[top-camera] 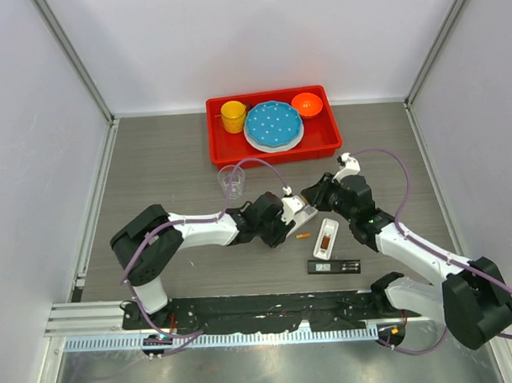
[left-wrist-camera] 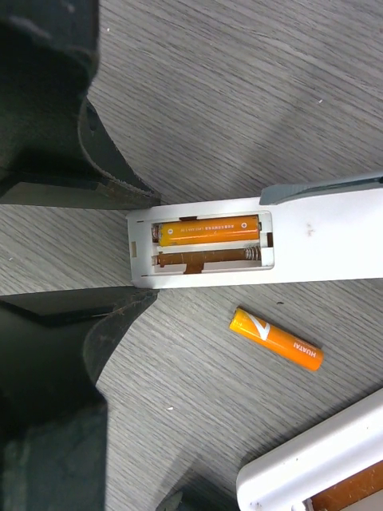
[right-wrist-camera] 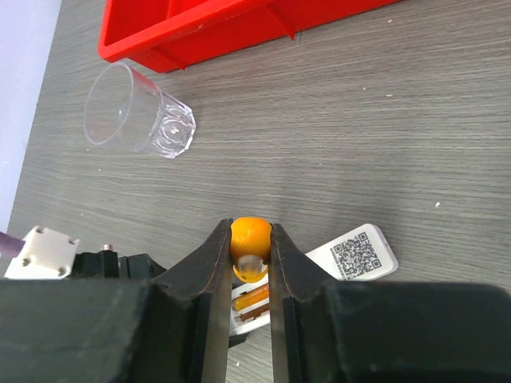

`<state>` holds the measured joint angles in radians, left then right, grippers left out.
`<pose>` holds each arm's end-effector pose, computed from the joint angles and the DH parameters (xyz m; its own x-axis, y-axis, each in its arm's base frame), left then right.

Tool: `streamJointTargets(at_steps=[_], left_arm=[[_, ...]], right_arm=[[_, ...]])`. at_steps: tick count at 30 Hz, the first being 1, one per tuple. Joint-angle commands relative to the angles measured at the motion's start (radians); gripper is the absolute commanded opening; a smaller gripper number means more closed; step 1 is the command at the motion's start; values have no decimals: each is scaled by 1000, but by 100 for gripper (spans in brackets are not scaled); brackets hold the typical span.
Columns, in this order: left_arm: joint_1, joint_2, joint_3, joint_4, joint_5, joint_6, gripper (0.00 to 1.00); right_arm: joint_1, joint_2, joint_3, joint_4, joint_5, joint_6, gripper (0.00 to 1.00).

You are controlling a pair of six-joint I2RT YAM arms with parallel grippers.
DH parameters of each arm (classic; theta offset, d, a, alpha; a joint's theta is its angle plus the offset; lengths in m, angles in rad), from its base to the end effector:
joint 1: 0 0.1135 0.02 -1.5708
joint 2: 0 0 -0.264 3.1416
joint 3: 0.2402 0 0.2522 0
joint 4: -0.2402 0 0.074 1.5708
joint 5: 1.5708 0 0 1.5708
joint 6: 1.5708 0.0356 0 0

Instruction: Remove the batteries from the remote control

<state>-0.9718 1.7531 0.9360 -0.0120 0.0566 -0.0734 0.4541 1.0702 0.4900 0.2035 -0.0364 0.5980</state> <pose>0.1975 -0.2929 0.1548 -0.4766 0.5684 -0.6707 0.8134 0.5746 -0.0911 0.2088 0.1033 0.2207 -0.5371 0.3639 -0.7610 -0.2013 0.8208 0.5346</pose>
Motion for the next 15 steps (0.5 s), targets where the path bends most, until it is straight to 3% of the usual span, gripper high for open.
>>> streamJointTargets(at_steps=[1,15], left_arm=[[15,-21,3,20,2,-2,9],[30,-18,9,17,35,-14,7]], right_arm=[[-3,37,13,56,24,-35,1],[-3,119,4,86,70,-58,1]])
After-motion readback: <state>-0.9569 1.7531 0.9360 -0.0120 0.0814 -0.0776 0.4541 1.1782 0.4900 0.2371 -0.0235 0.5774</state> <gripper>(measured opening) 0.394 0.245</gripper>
